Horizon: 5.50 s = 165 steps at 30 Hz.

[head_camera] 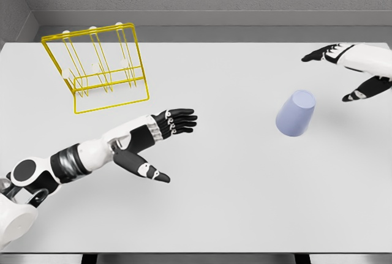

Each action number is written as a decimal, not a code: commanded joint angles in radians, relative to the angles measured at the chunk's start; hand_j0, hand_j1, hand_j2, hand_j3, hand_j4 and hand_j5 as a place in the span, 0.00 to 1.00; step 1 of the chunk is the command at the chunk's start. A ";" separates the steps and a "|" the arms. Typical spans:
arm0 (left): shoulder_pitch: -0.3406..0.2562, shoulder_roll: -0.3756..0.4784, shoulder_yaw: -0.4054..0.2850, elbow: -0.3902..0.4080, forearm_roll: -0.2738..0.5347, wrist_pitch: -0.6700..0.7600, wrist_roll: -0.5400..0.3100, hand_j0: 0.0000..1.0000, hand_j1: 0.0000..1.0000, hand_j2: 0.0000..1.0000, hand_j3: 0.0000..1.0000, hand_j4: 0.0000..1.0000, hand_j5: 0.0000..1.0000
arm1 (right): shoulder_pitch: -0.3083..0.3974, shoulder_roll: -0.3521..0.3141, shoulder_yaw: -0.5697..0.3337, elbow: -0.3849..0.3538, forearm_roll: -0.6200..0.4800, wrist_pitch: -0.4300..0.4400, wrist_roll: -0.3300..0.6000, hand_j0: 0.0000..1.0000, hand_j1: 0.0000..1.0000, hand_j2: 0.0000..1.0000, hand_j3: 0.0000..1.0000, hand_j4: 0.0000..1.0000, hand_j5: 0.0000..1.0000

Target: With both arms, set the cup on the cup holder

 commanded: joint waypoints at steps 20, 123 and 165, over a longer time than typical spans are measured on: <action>-0.005 -0.016 0.059 0.021 -0.009 0.127 0.000 1.00 1.00 1.00 1.00 1.00 1.00 | 0.100 0.101 -0.178 0.108 -0.222 0.002 0.106 1.00 1.00 1.00 1.00 1.00 1.00; -0.003 -0.017 0.053 0.029 -0.049 0.066 0.072 1.00 1.00 1.00 1.00 1.00 1.00 | 0.279 0.276 -0.030 0.324 -0.722 0.106 0.106 1.00 1.00 1.00 1.00 1.00 1.00; -0.003 -0.019 0.053 0.035 -0.051 0.067 0.072 1.00 1.00 1.00 1.00 1.00 1.00 | 0.278 0.294 -0.038 0.312 -0.723 0.106 0.106 0.57 0.57 0.57 0.57 0.57 0.57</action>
